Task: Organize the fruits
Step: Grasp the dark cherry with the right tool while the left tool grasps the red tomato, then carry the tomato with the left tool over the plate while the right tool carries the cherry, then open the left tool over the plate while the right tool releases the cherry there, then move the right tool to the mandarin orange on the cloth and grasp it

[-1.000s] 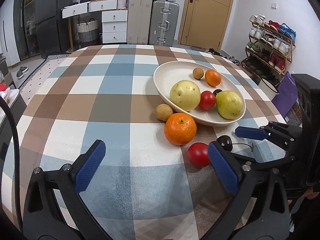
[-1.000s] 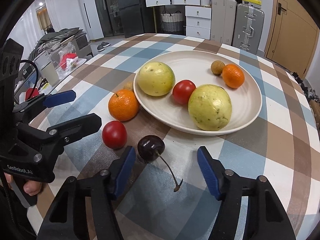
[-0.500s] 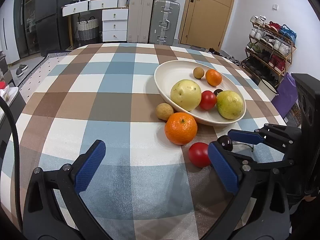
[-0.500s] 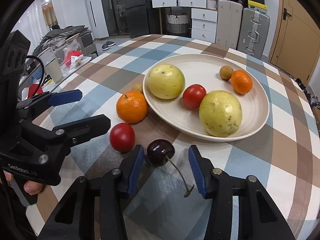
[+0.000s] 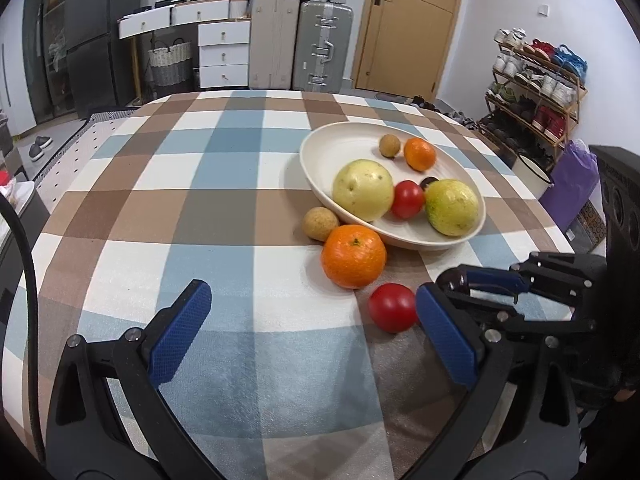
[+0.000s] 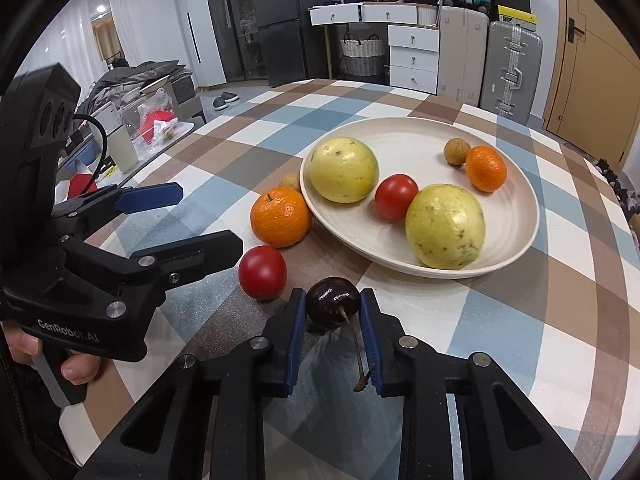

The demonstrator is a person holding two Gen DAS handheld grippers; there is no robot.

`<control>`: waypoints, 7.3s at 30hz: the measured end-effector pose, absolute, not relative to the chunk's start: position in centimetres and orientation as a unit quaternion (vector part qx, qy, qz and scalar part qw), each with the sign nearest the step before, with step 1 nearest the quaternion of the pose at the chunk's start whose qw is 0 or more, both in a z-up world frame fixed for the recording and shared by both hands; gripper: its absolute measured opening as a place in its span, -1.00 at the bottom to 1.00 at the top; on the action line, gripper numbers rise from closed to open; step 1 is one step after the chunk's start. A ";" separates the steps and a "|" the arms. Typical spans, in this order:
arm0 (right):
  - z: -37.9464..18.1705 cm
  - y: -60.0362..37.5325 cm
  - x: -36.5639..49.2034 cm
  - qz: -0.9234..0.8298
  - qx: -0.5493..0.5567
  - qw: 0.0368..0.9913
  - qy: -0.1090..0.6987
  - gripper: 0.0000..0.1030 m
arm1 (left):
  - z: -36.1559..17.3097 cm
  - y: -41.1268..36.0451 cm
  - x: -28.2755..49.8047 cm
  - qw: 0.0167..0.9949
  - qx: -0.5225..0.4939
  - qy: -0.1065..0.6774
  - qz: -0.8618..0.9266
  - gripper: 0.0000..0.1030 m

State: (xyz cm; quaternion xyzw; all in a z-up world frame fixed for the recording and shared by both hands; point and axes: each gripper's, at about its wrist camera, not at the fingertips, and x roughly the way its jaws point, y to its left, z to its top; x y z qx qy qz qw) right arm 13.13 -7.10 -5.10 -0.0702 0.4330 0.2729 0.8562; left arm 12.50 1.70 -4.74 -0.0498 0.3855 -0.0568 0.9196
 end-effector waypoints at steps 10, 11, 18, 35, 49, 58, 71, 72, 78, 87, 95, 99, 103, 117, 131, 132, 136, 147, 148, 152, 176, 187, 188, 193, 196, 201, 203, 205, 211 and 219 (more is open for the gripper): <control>-4.4 -10.6 12.2 0.241 -0.049 0.870 0.428 -0.47 | -5.8 -0.5 13.0 0.901 -0.035 0.423 -0.089 0.67; -4.3 -11.0 12.1 0.238 -0.046 0.871 0.427 -0.47 | -6.0 -0.6 13.2 0.899 -0.037 0.427 -0.091 0.55; -4.2 -12.6 11.6 0.227 -0.035 0.876 0.425 -0.47 | -6.4 -1.8 13.4 0.892 -0.035 0.436 -0.113 0.07; -3.8 -13.4 11.0 0.223 -0.033 0.879 0.420 -0.48 | -5.7 -2.5 12.6 0.896 -0.025 0.422 -0.134 -0.43; -1.6 -15.1 10.5 0.220 -0.016 0.889 0.403 -0.48 | -3.4 -1.9 11.5 0.911 -0.030 0.389 -0.136 -0.43; 0.1 -15.4 10.4 0.223 -0.010 0.894 0.388 -0.48 | -1.4 -0.7 10.9 0.919 -0.036 0.371 -0.129 -0.43; 0.8 -14.4 12.6 0.232 -0.004 0.894 0.384 -0.48 | -0.4 0.7 12.2 0.925 -0.044 0.362 -0.109 -0.43; 0.9 -14.4 12.8 0.233 -0.003 0.893 0.385 -0.48 | -0.3 0.7 12.5 0.925 -0.044 0.361 -0.108 -0.43; 1.2 -14.5 14.5 0.232 0.000 0.893 0.385 -0.48 | 0.6 0.4 14.0 0.928 -0.043 0.355 -0.106 -0.43; 1.3 -15.0 17.1 0.224 0.007 0.894 0.389 -0.48 | 1.1 -0.5 16.7 0.927 -0.037 0.358 -0.105 -0.43; 0.7 -15.2 18.9 0.220 0.013 0.892 0.394 -0.47 | 1.2 -1.4 19.0 0.927 -0.031 0.357 -0.107 -0.43; 0.5 -15.2 19.6 0.221 0.014 0.891 0.396 -0.47 | 1.3 -2.0 20.3 0.928 -0.027 0.357 -0.107 -0.43; 0.3 -15.2 20.1 0.223 0.015 0.890 0.397 -0.48 | 1.3 -2.6 21.4 0.928 -0.021 0.355 -0.108 -0.43; -1.1 -15.2 22.0 0.220 0.021 0.885 0.410 -0.47 | 0.0 -3.9 24.6 0.923 -0.007 0.368 -0.115 -0.43; -1.3 -15.2 22.1 0.220 0.022 0.887 0.405 -0.37 | -1.1 -4.9 25.2 0.917 0.009 0.381 -0.122 -0.43; -1.1 -15.2 21.9 0.220 0.020 0.889 0.401 -0.29 | -0.9 -4.8 25.0 0.917 0.008 0.379 -0.122 -0.43; -0.3 -15.4 21.4 0.212 0.018 0.895 0.391 -0.07 | -0.2 -4.2 24.2 0.919 0.002 0.376 -0.118 -0.25; 1.3 -16.0 18.5 0.189 0.017 0.906 0.378 0.87 | 1.8 0.0 18.0 0.936 -0.013 0.340 -0.089 0.79; 1.4 -15.9 18.2 0.185 0.015 0.907 0.377 0.93 | 1.8 0.2 17.5 0.936 -0.012 0.340 -0.086 0.95; 1.4 -15.4 16.8 0.177 0.014 0.908 0.380 0.96 | 1.5 1.3 15.4 0.938 -0.008 0.337 -0.075 0.98; -1.9 -9.5 13.6 0.240 0.036 0.866 0.437 0.96 | -2.0 6.3 10.7 0.930 -0.030 0.364 -0.030 0.98; -3.6 -4.8 13.9 0.271 0.004 0.845 0.460 0.64 | -2.7 8.2 10.0 0.930 -0.042 0.364 -0.019 0.98; -3.8 -4.3 14.0 0.273 0.001 0.844 0.462 0.62 | -2.8 8.4 10.0 0.930 -0.045 0.365 -0.018 0.98; -4.5 -2.7 14.5 0.274 -0.014 0.841 0.466 0.52 | -3.3 9.3 10.0 0.928 -0.058 0.367 -0.016 0.98; -4.6 -2.0 14.8 0.270 -0.018 0.843 0.465 0.46 | -3.8 9.6 10.0 0.927 -0.062 0.369 -0.016 0.98; -4.7 -1.0 15.5 0.264 -0.023 0.847 0.461 0.37 | -4.1 10.1 10.1 0.926 -0.076 0.369 -0.018 0.98; -4.9 -0.6 15.8 0.263 -0.025 0.847 0.462 0.32 | -4.1 10.3 10.1 0.927 -0.080 0.367 -0.015 0.98; -5.1 -0.3 15.9 0.265 -0.028 0.845 0.464 0.31 | -4.1 10.6 10.0 0.927 -0.089 0.365 -0.017 0.98; -5.2 0.5 16.3 0.258 -0.029 0.847 0.463 0.23 | -4.2 11.0 10.0 0.927 -0.098 0.363 -0.017 0.98; -5.6 0.1 16.9 0.240 -0.019 0.851 0.466 0.00 | -4.4 10.6 10.0 0.926 -0.094 0.366 -0.021 0.98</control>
